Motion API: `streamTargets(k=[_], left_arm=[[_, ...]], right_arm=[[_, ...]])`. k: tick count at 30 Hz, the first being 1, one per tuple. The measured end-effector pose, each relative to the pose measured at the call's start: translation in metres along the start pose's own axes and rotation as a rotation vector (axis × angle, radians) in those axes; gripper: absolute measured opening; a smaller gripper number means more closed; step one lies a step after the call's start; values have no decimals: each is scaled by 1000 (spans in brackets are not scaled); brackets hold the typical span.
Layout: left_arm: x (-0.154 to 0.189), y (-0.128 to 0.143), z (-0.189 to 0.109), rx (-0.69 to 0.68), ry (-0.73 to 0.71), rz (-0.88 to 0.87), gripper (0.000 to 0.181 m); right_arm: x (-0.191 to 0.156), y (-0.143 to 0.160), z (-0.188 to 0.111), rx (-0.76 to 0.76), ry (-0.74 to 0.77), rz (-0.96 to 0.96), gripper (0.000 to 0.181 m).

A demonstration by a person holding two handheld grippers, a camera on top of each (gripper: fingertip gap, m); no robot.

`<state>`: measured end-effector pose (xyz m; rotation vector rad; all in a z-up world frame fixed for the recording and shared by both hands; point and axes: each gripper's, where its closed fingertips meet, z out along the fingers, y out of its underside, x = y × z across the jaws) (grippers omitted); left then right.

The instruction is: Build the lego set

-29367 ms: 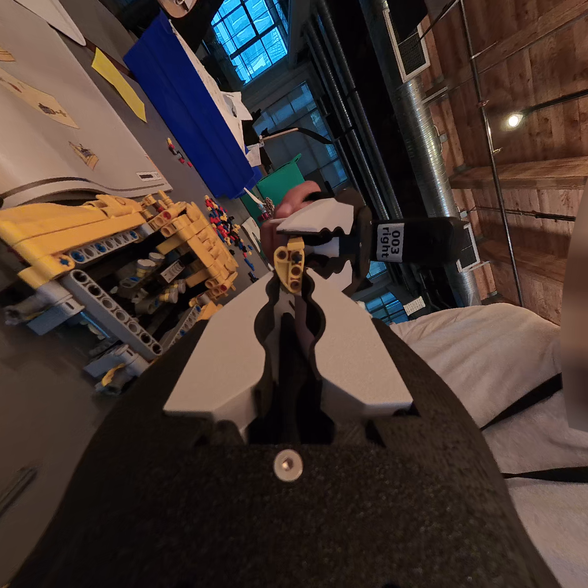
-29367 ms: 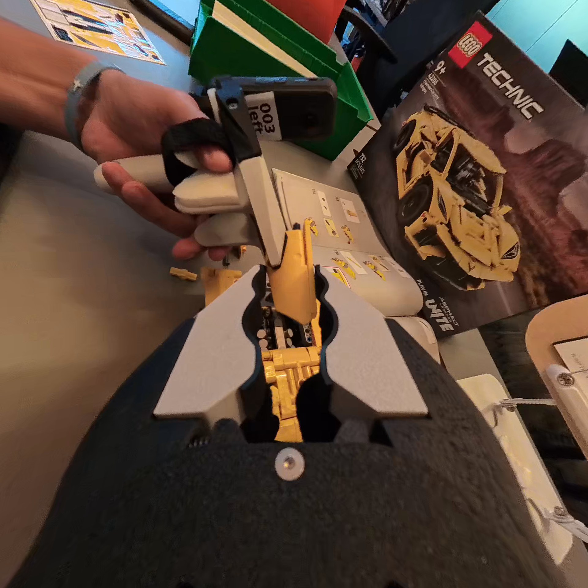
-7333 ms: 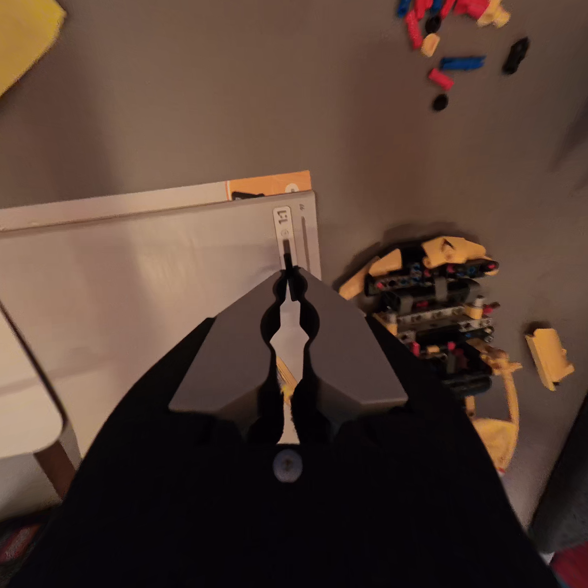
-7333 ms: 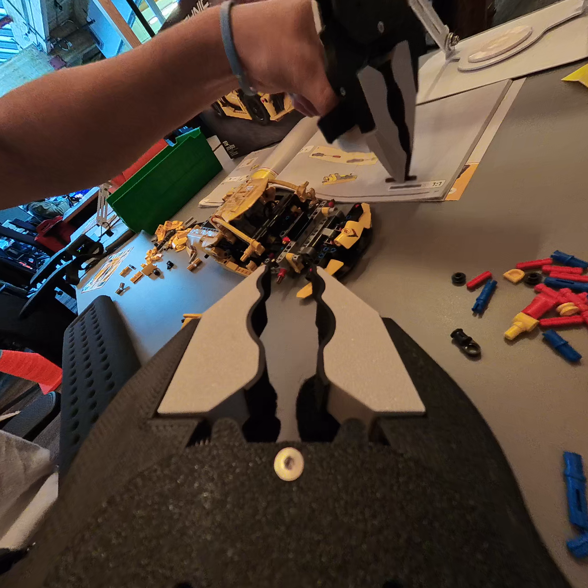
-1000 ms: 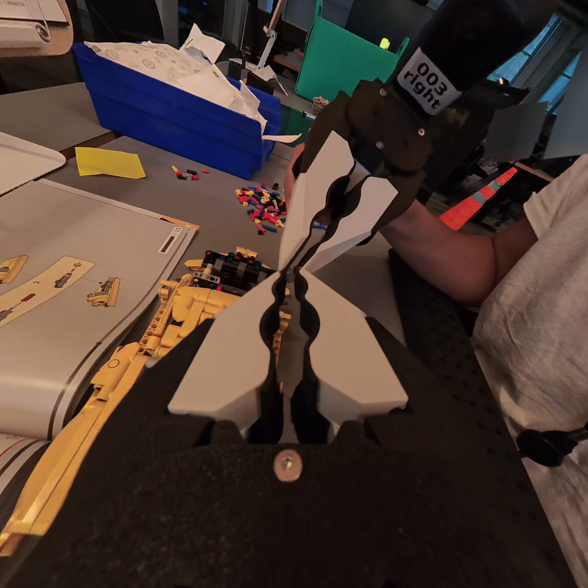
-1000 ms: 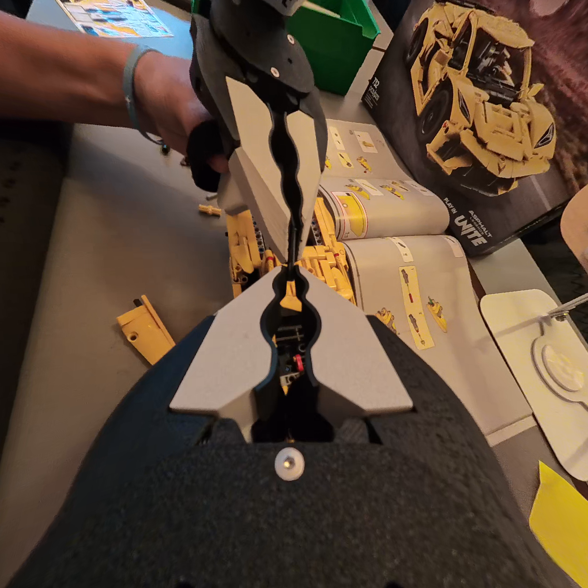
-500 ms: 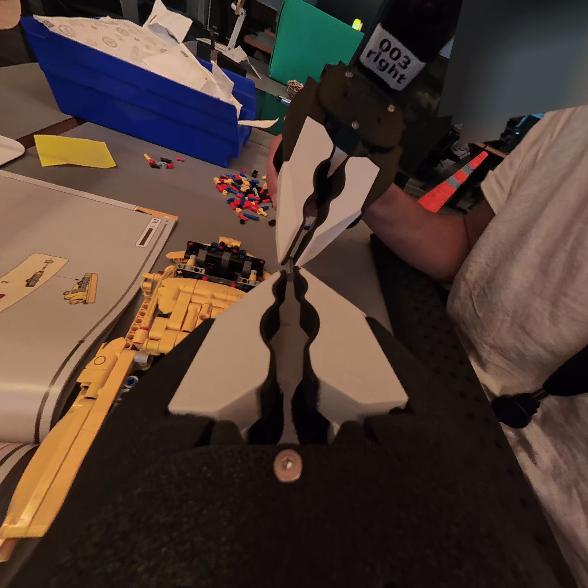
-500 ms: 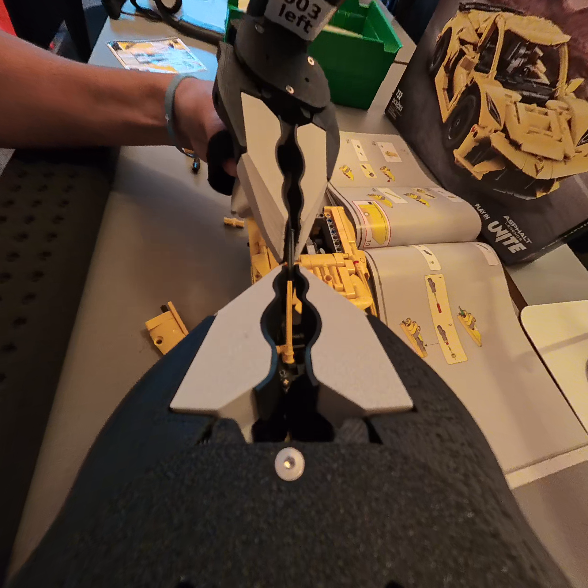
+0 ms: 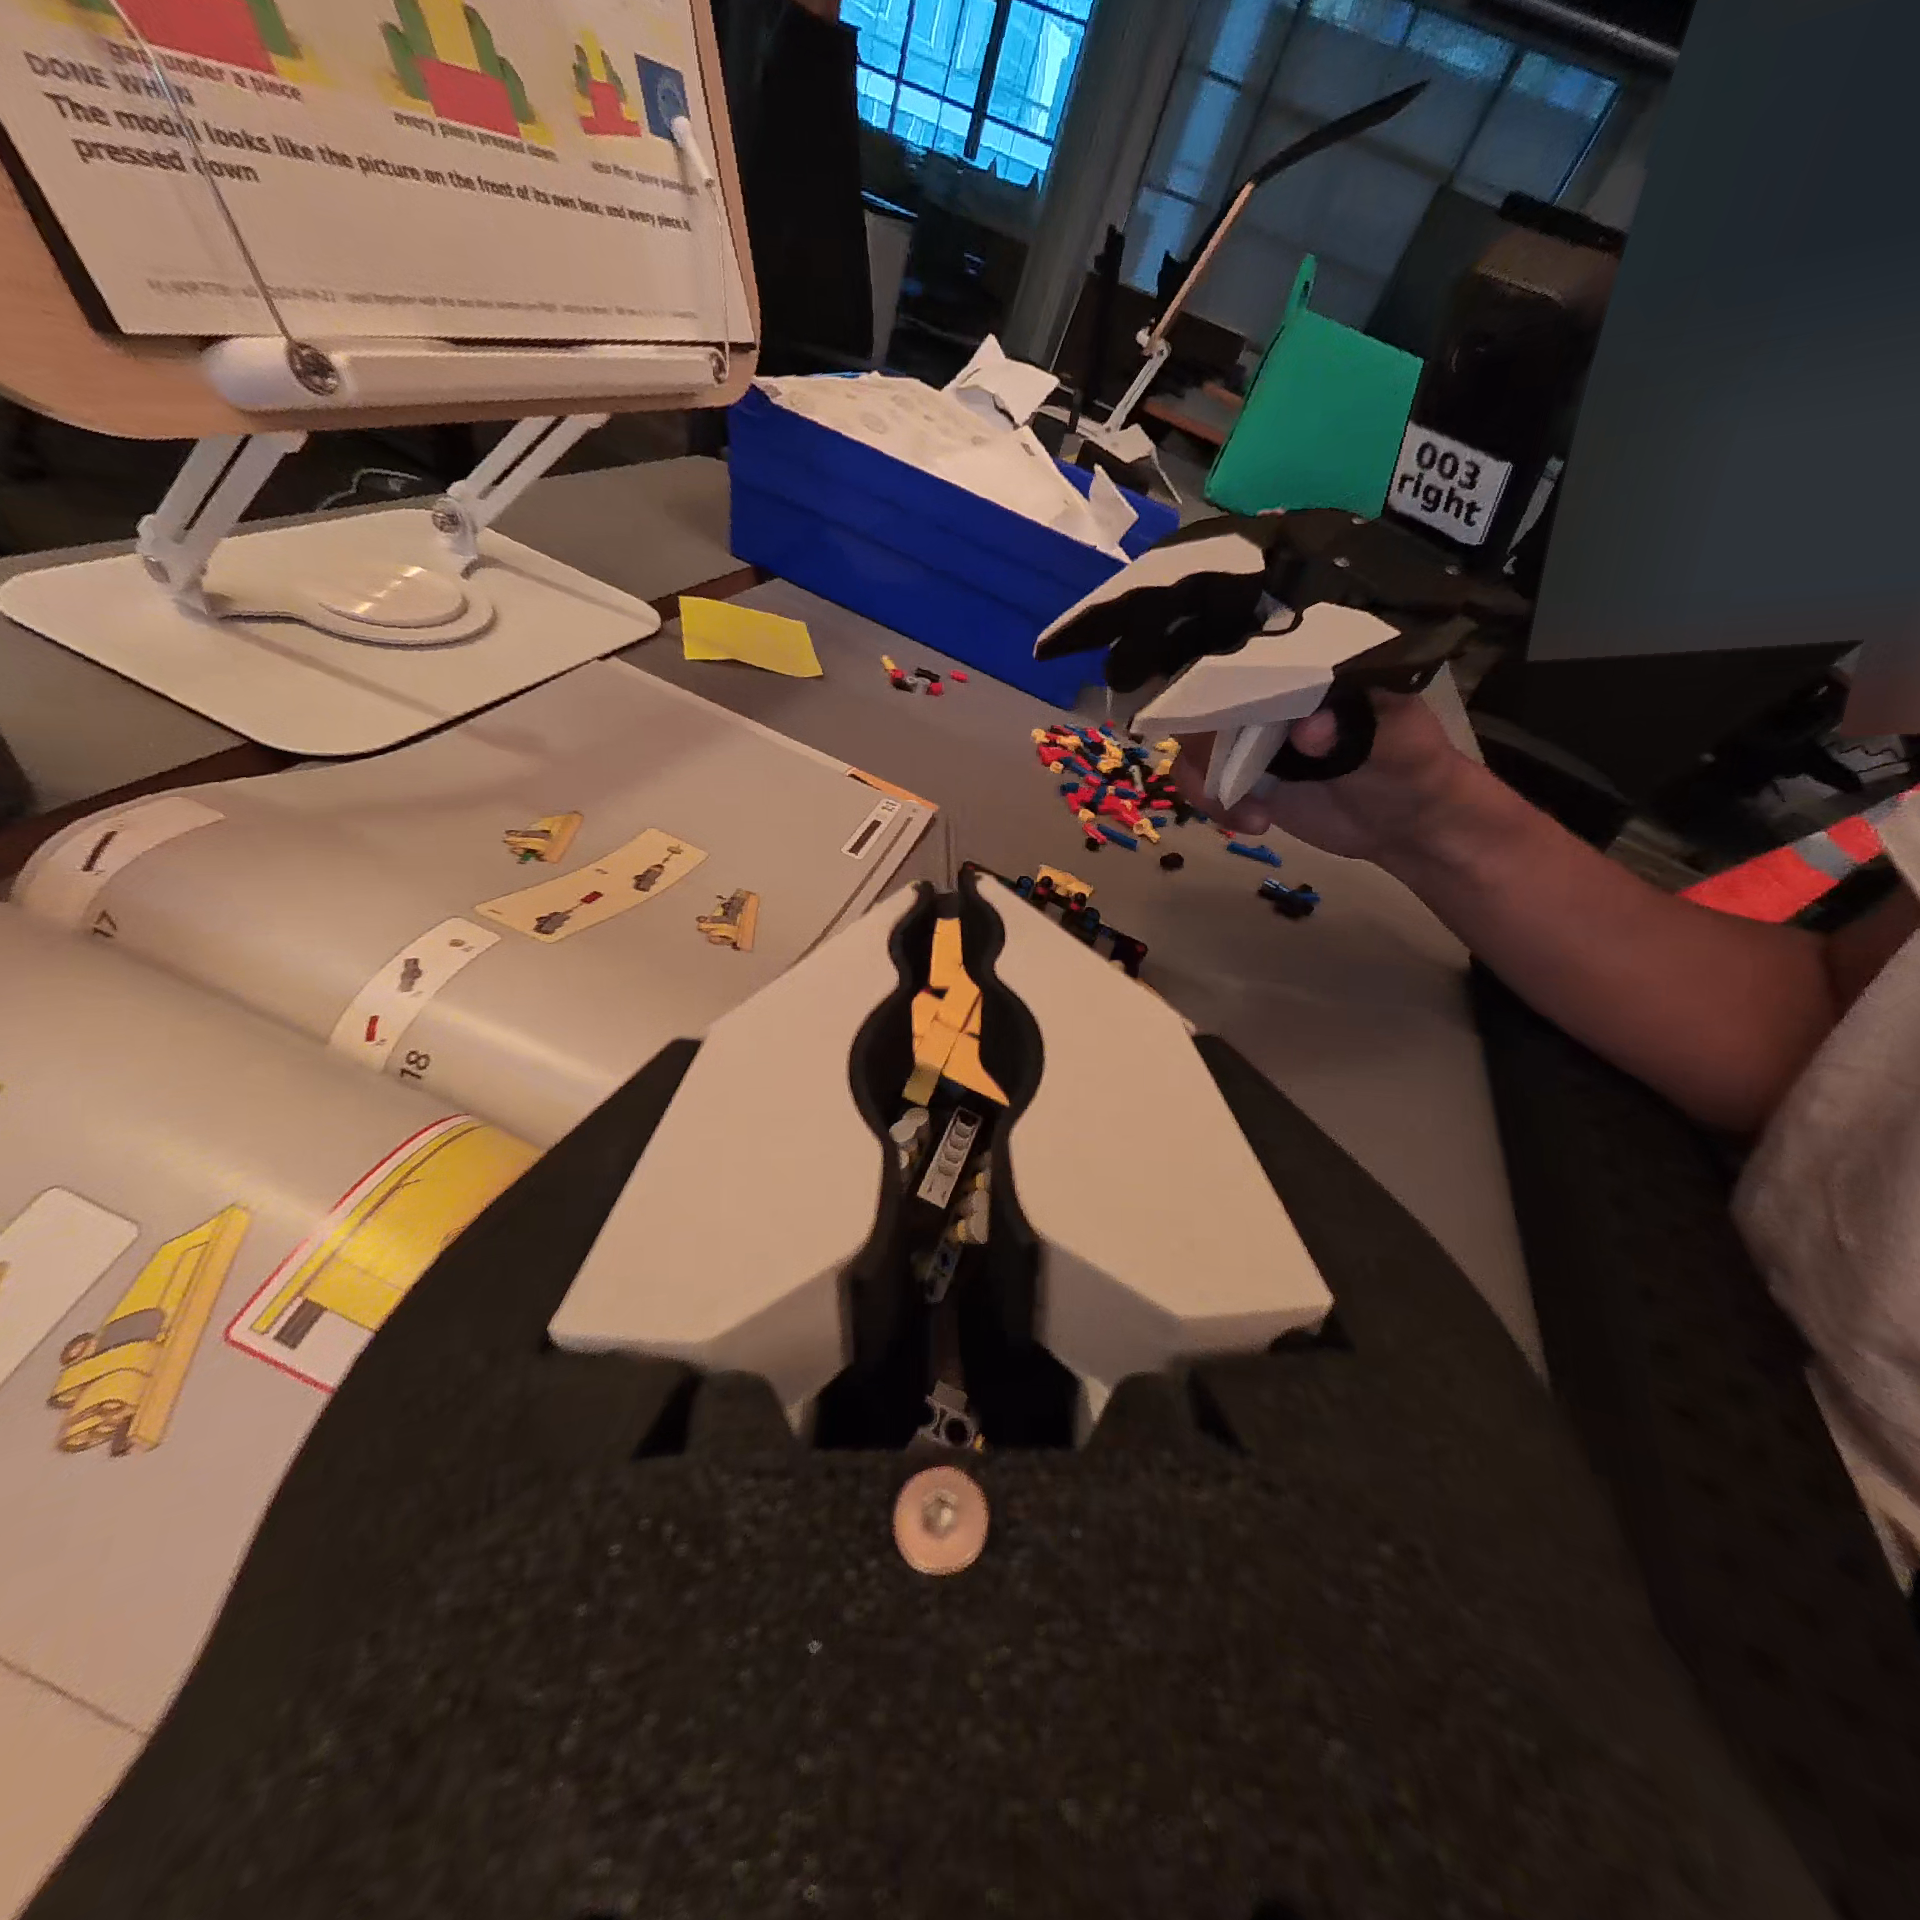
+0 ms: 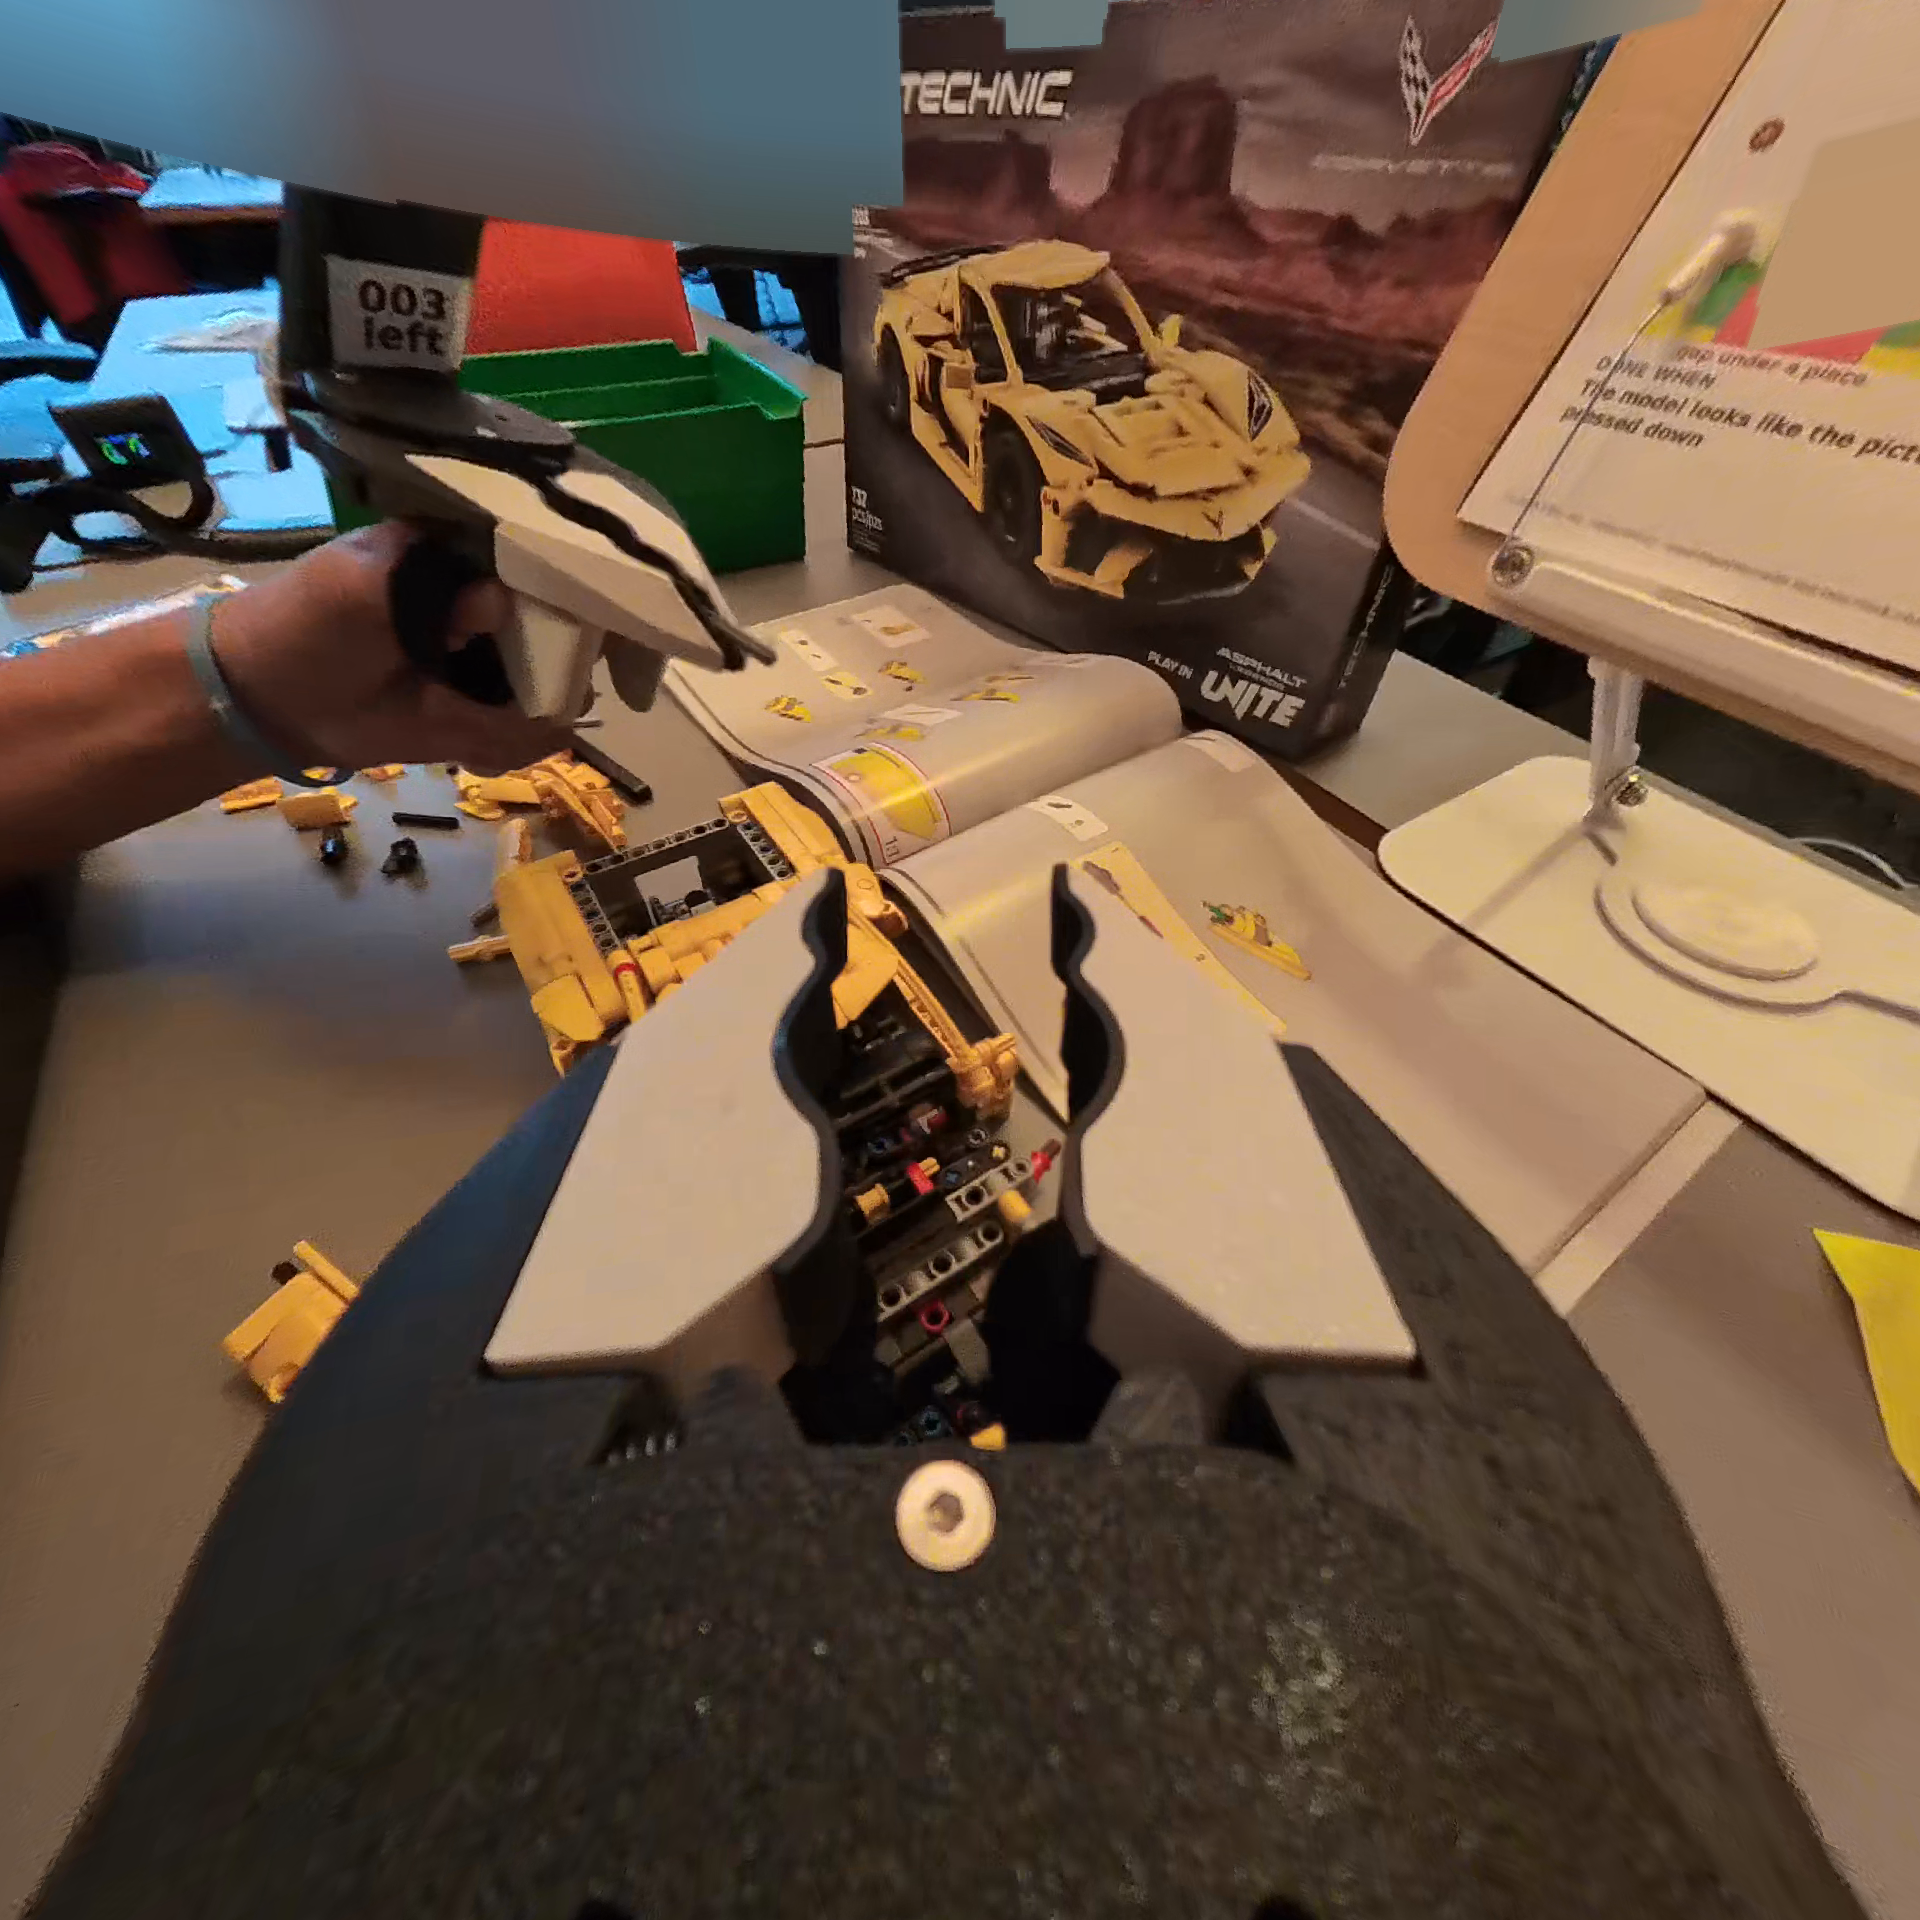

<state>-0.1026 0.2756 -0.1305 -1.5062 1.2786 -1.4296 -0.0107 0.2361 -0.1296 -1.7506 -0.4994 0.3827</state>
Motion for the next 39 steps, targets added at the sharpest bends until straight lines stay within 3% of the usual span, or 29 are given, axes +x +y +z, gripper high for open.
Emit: streamTargets(k=[13,18,20,22,24,28,33,36,39], left_arm=[[20,-11,2,0,-1,99,3],[15,-14,-2,0,-36,106,4],[15,-14,-1,-1,-37,106,4],[15,-14,-1,0,-51,119,4],[12,-10,0,-14,-65,125,4],[3,-5,0,-46,-103,137,4],[-14,-10,-16,-33,-158,127,4],[-24,-14,-27,-13,-175,91,4],[-29,-16,-32,-2,-179,68,4]], right_arm=[[-4,0,6,2,-1,-3,36],[-35,0,7,-62,-110,-68,33],[-67,1,4,-96,-258,-78,32],[-107,17,-4,-200,-447,-53,34],[-136,50,-15,-320,-522,-39,37],[-155,115,-29,-544,-430,-200,47],[-156,126,-29,-526,-350,-299,54],[-157,128,-22,-492,-398,-325,66],[-158,127,-21,-535,-460,-304,61]])
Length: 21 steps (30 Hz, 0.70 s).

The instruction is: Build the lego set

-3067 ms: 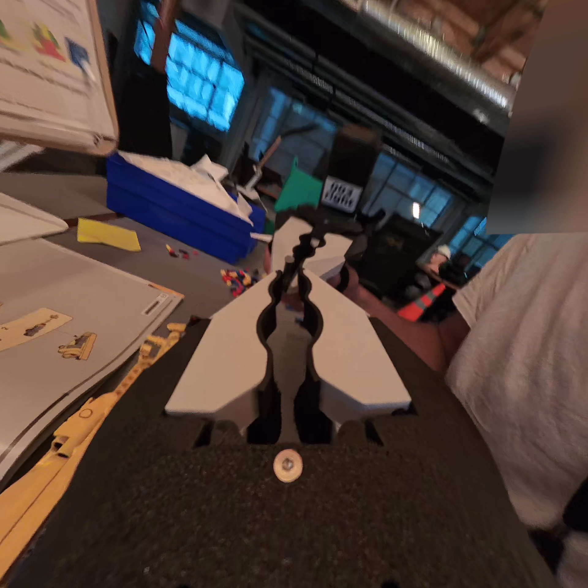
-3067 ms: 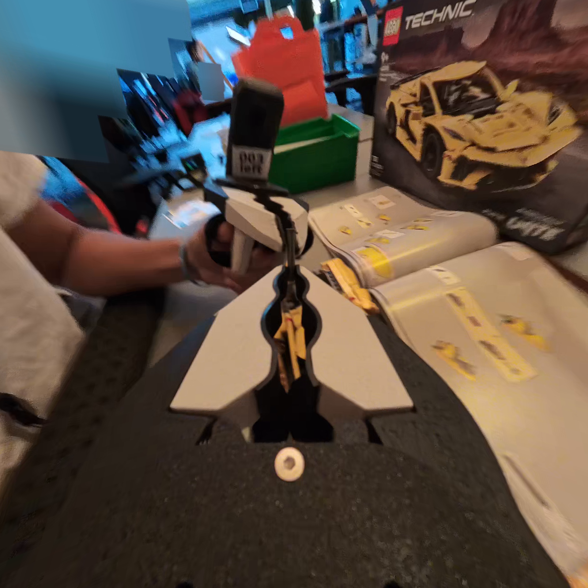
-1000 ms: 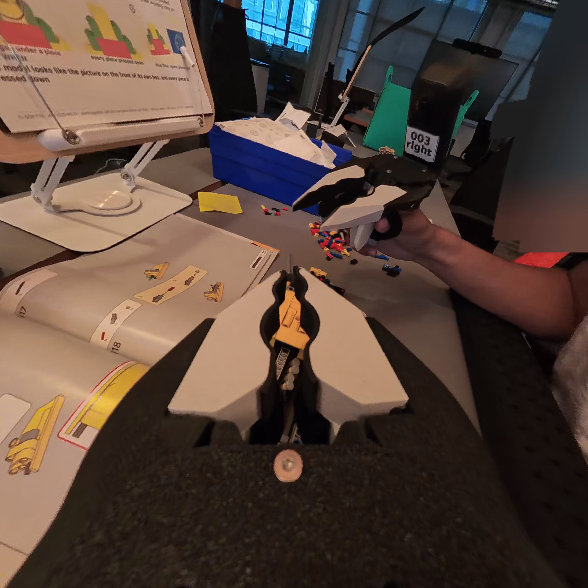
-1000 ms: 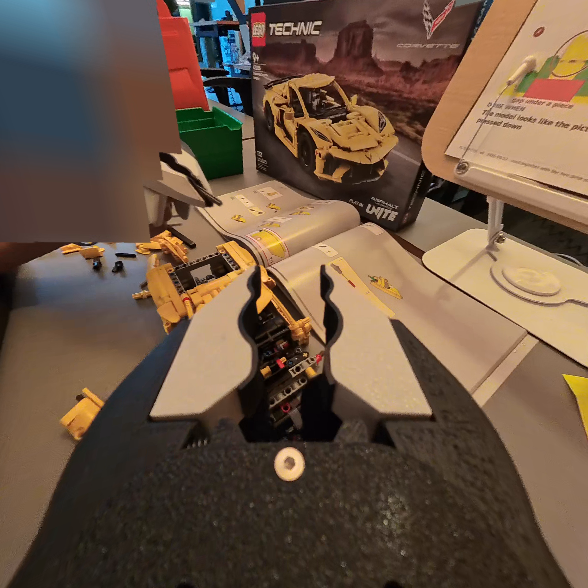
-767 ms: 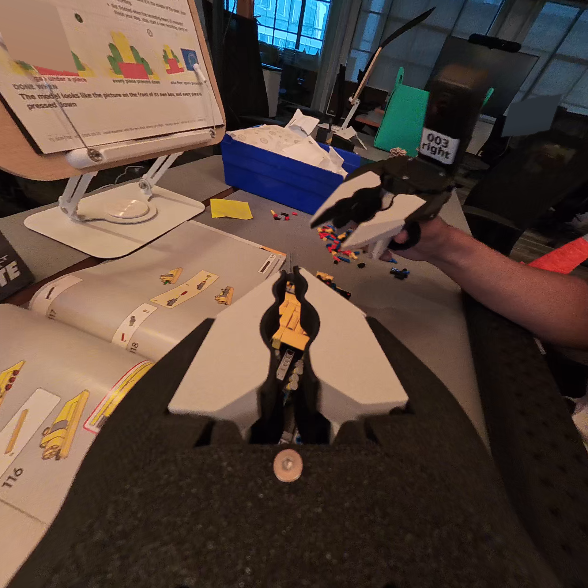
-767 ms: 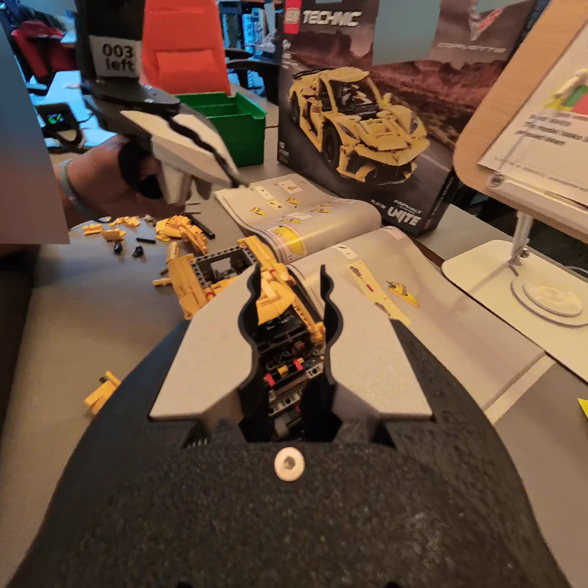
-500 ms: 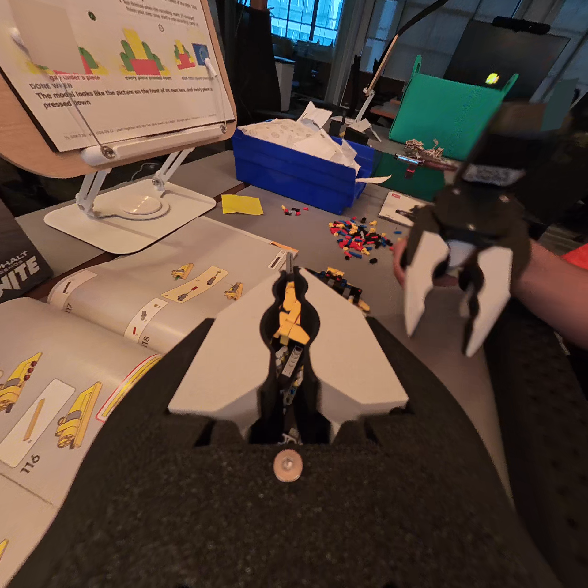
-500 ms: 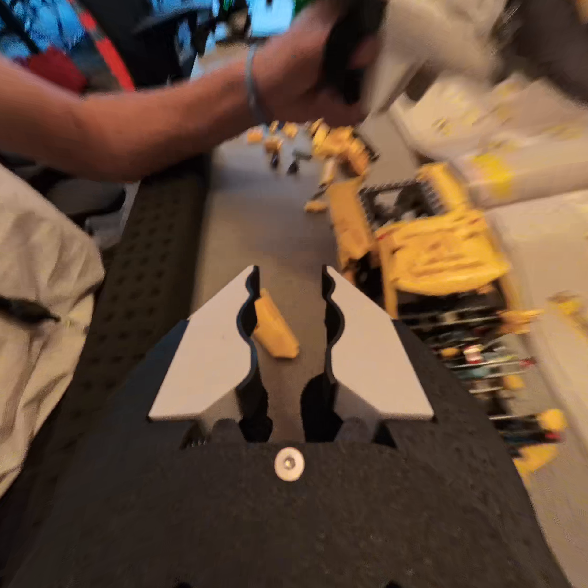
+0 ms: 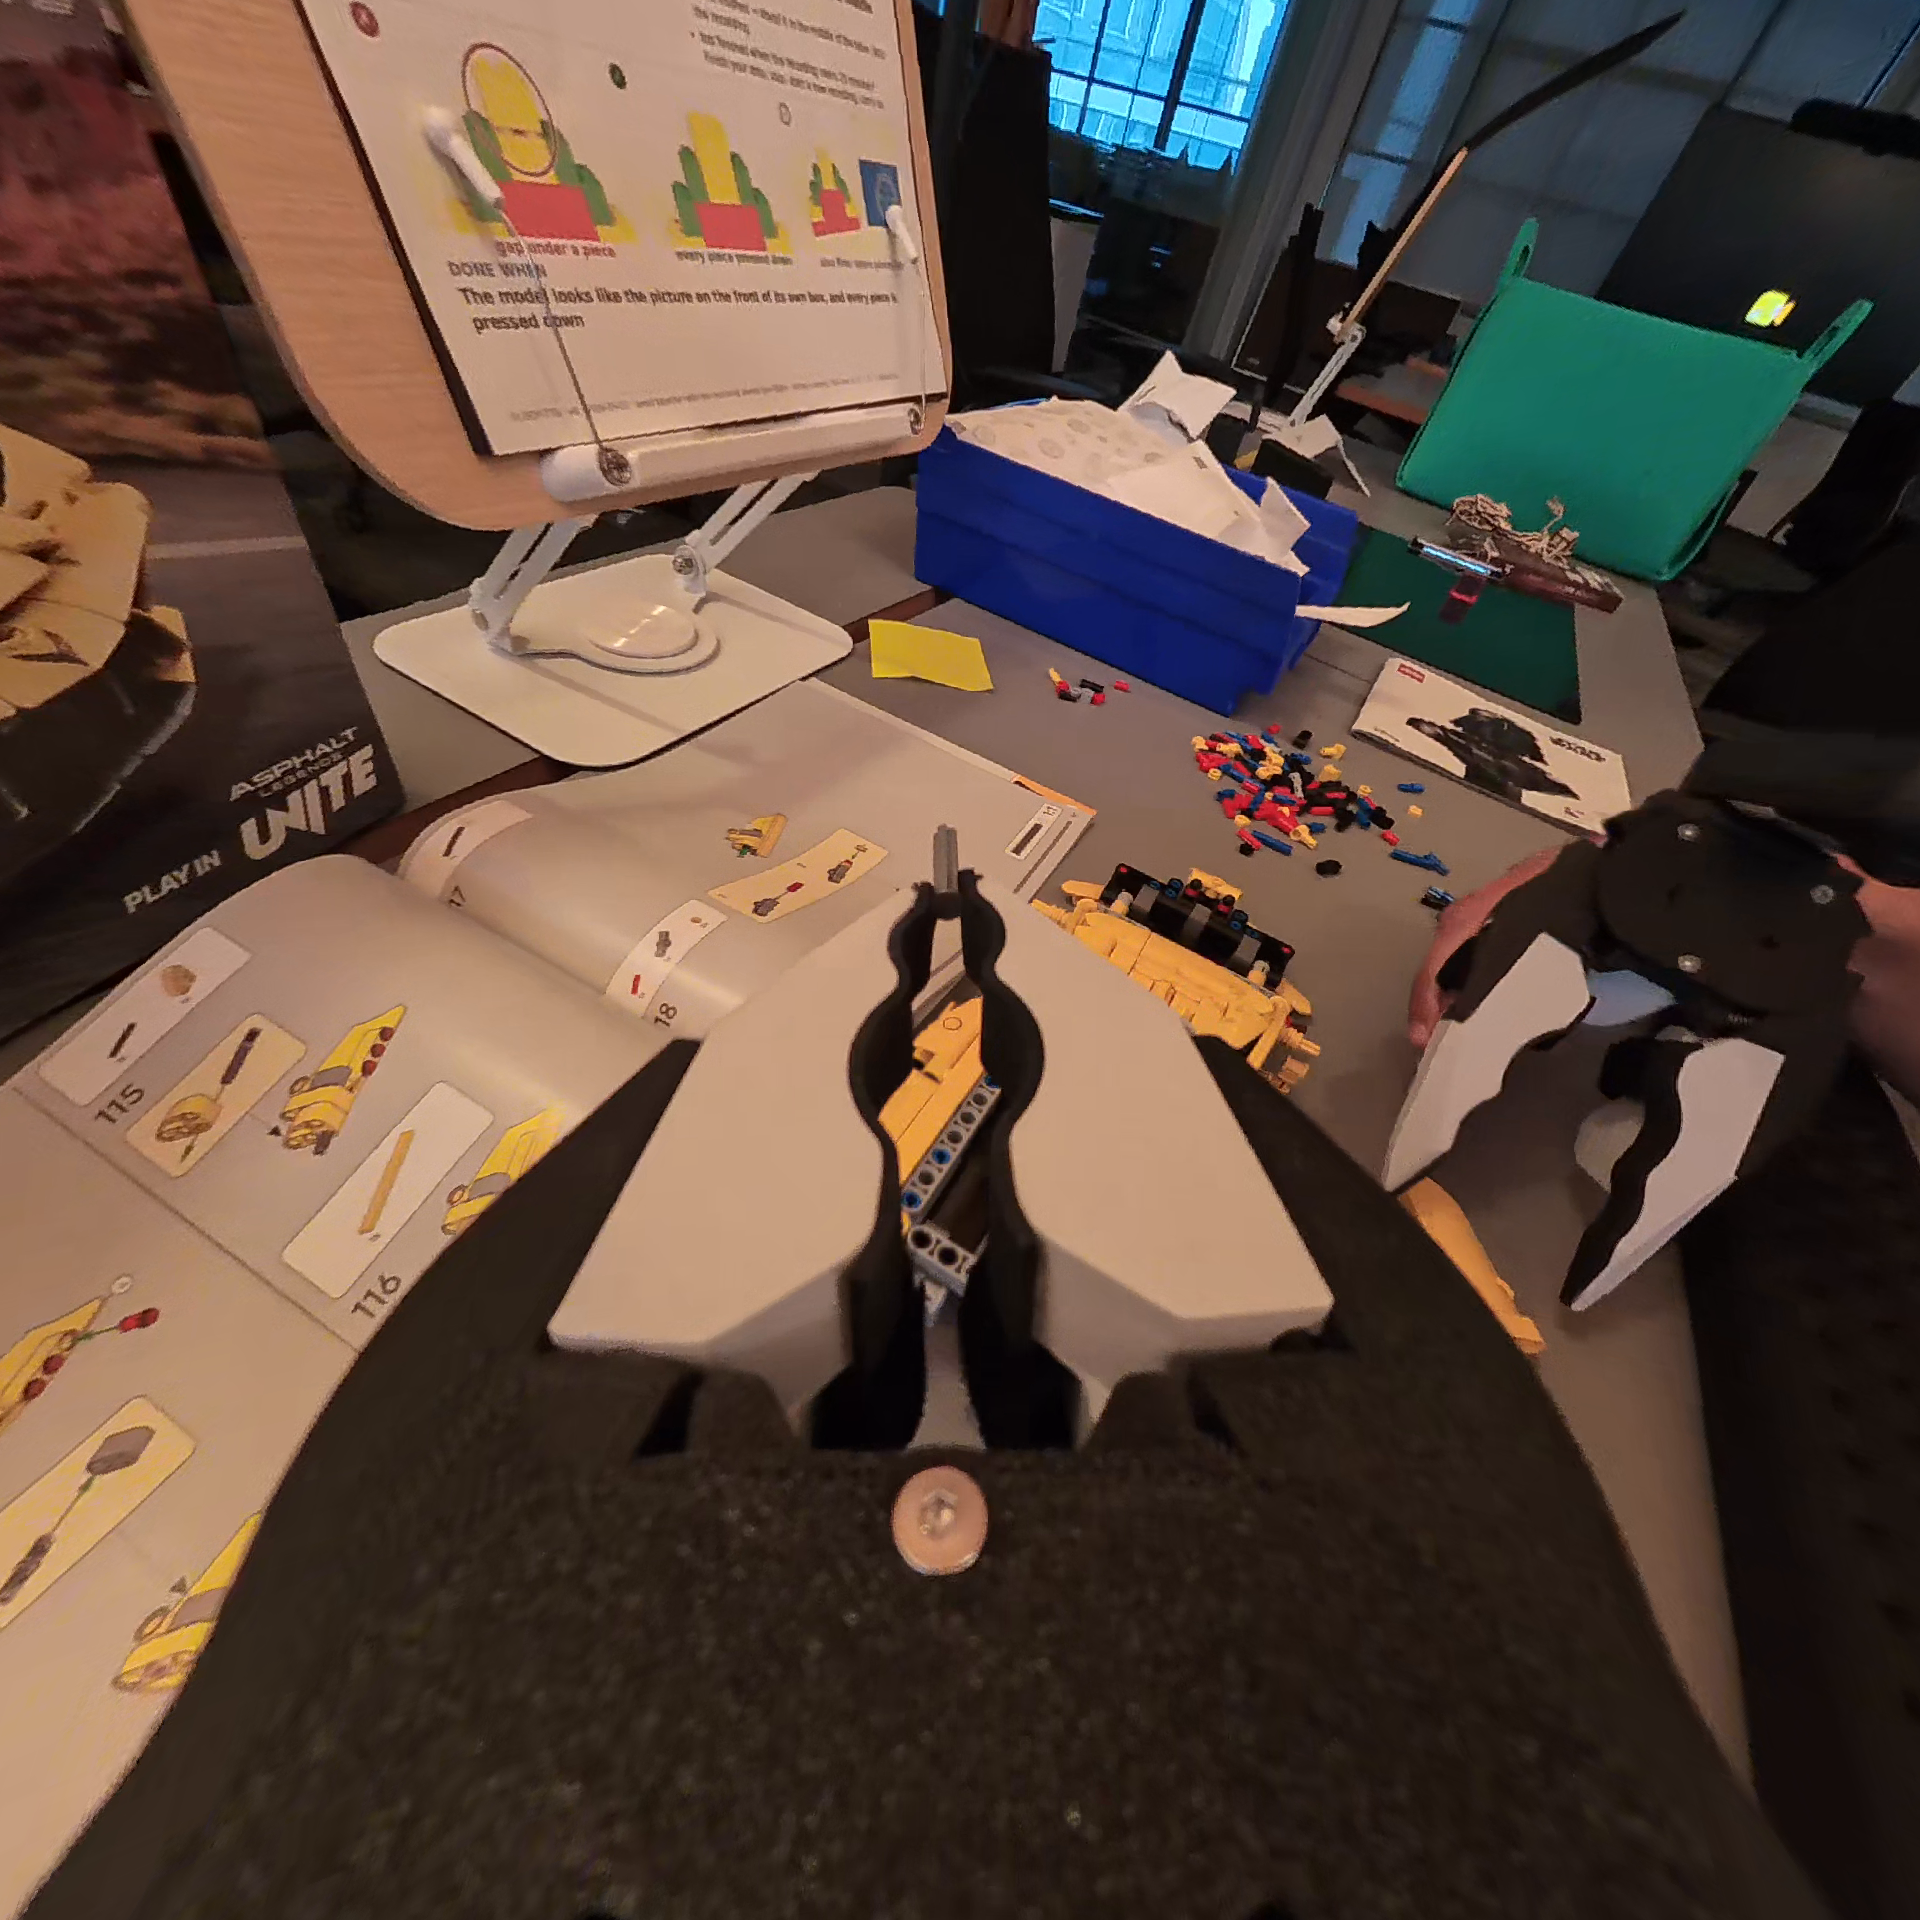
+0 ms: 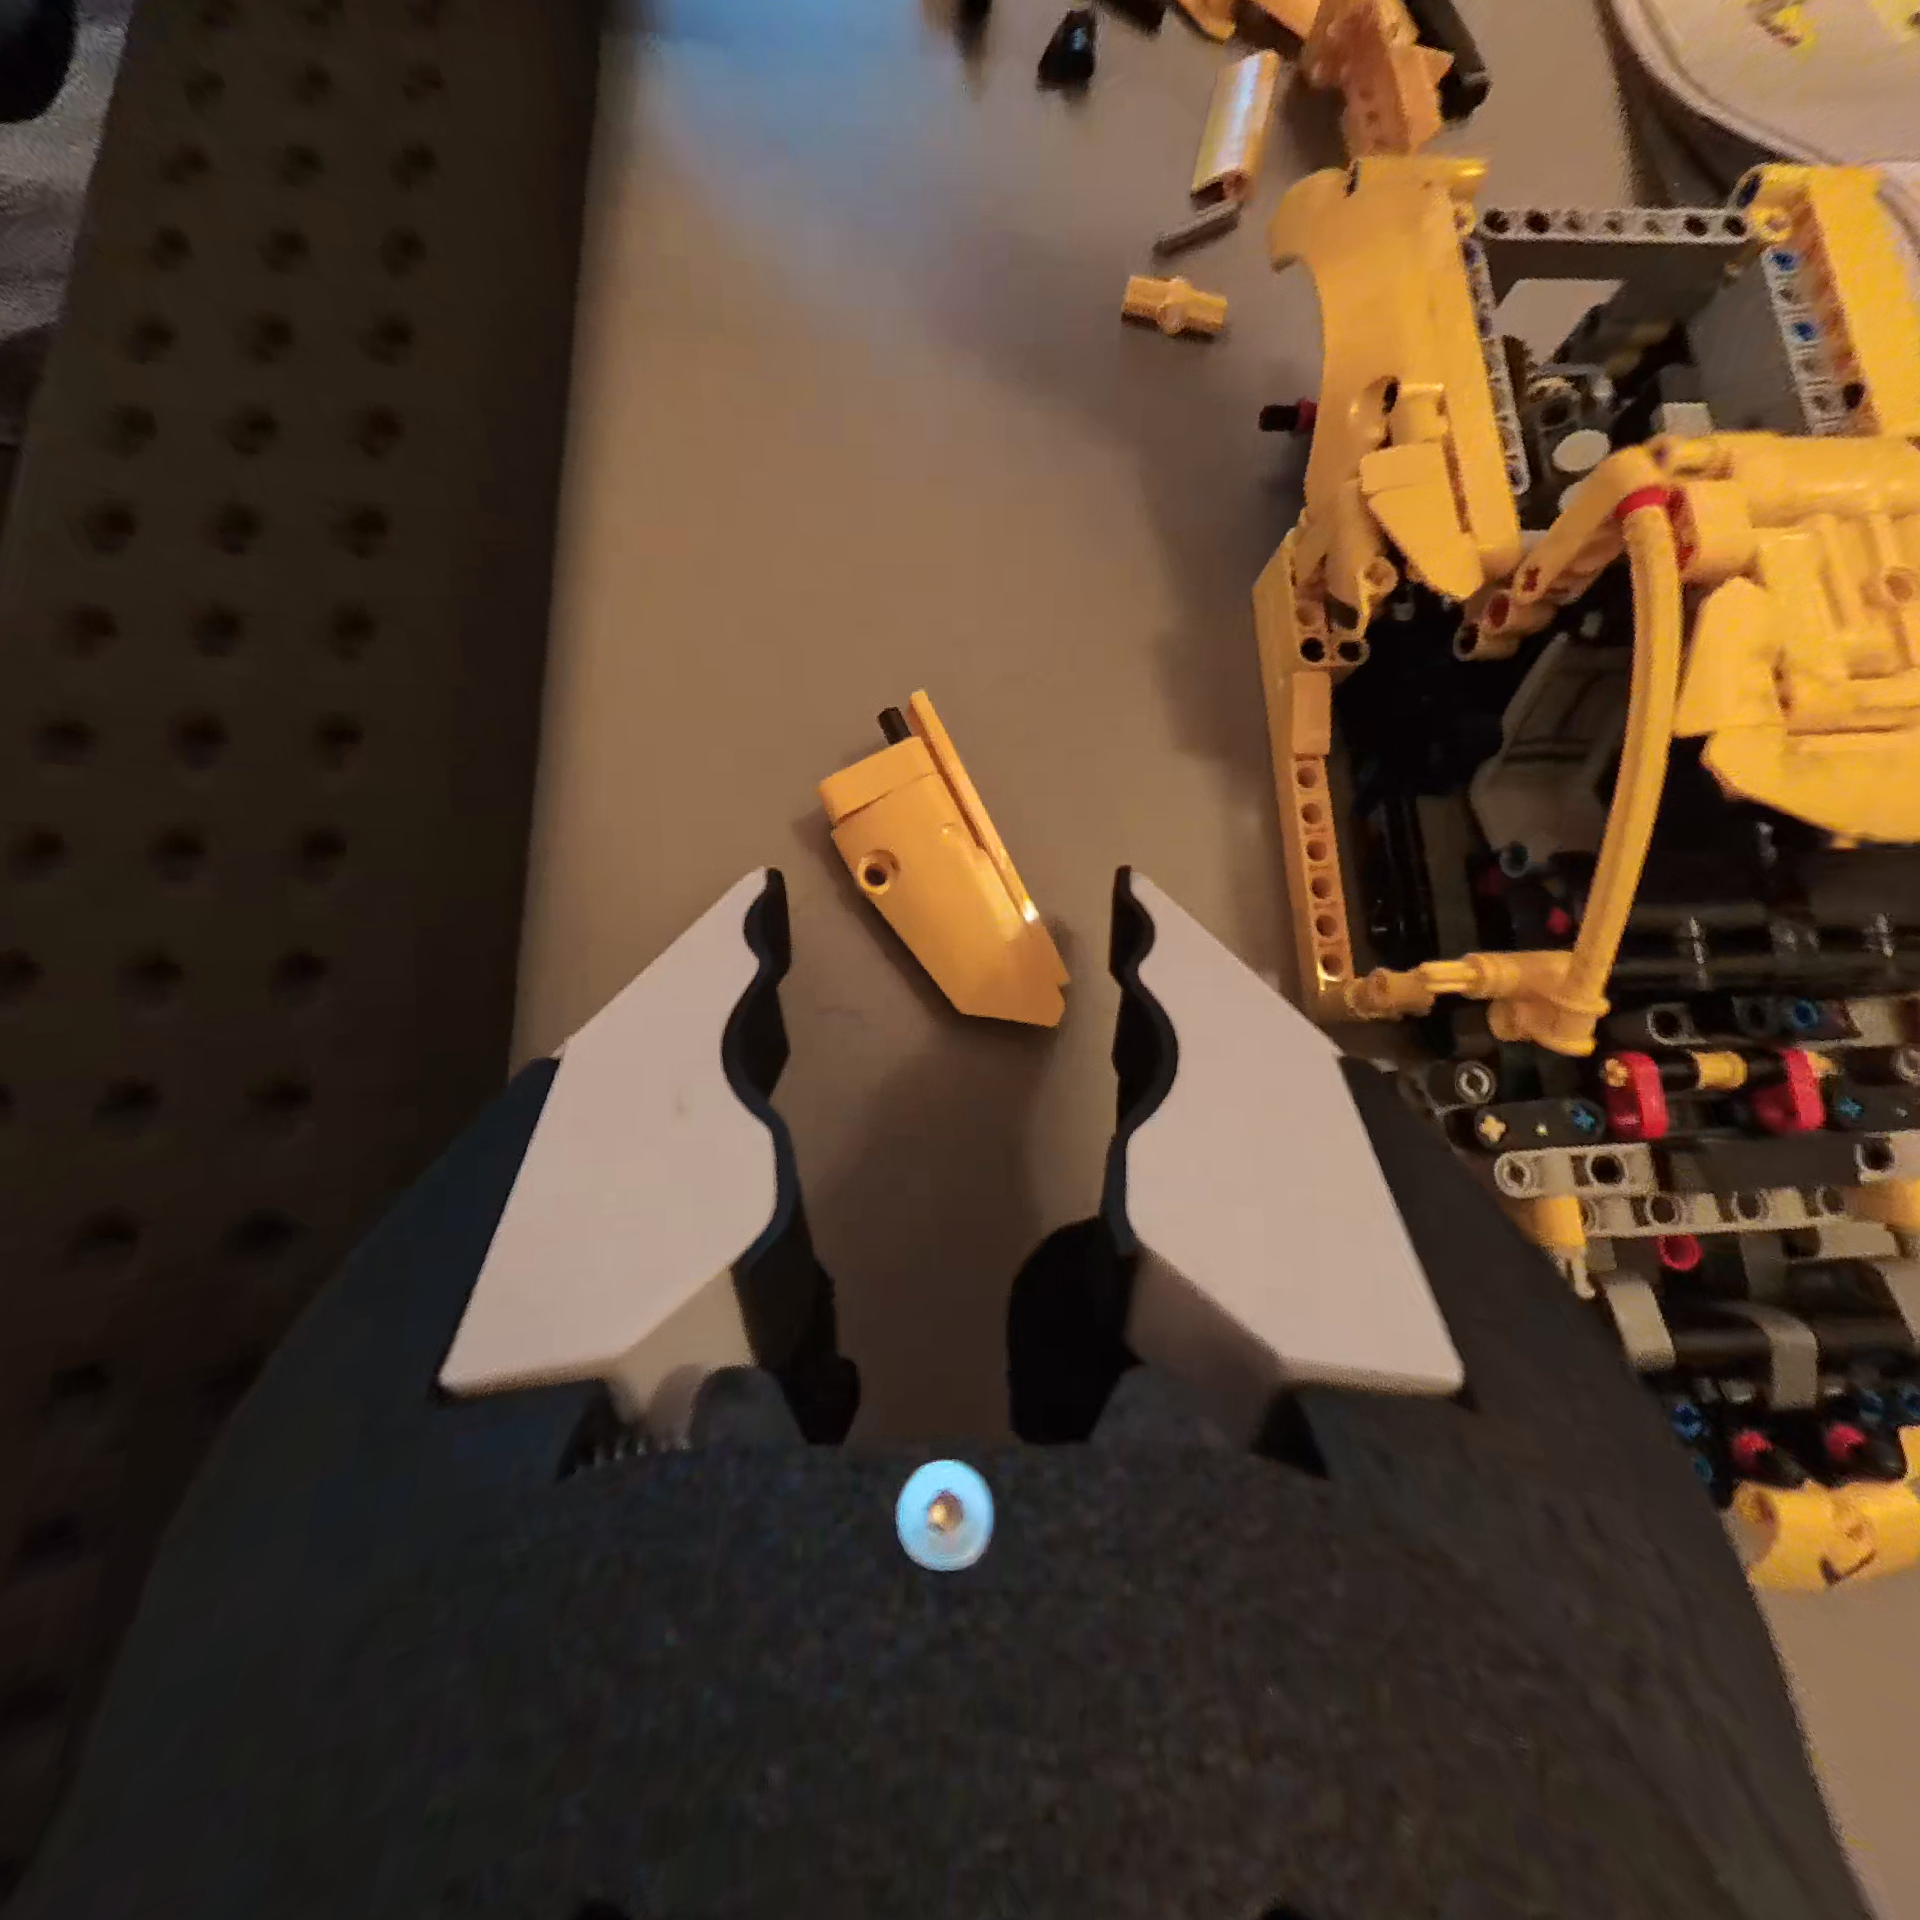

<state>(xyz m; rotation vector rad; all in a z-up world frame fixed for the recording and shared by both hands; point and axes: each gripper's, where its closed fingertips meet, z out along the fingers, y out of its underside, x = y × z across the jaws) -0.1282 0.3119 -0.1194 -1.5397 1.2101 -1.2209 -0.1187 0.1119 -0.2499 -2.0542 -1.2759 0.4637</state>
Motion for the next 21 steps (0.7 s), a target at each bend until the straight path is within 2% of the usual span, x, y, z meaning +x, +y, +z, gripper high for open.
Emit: streamTargets(k=[5,11,14,18,21], left_arm=[[3,4,2,-34,-2,23,4],[7,10,8,-69,4,48,4],[8,13,10,-82,8,48,4],[10,13,10,-85,17,46,4],[16,8,8,-58,50,23,4]], right_arm=[[1,1,5,-84,-84,-37,53],[-5,5,15,-148,-110,-119,40],[-4,1,17,-118,-96,-150,31],[5,-1,17,-119,-43,-137,31],[23,-25,3,-9,54,-126,30]])
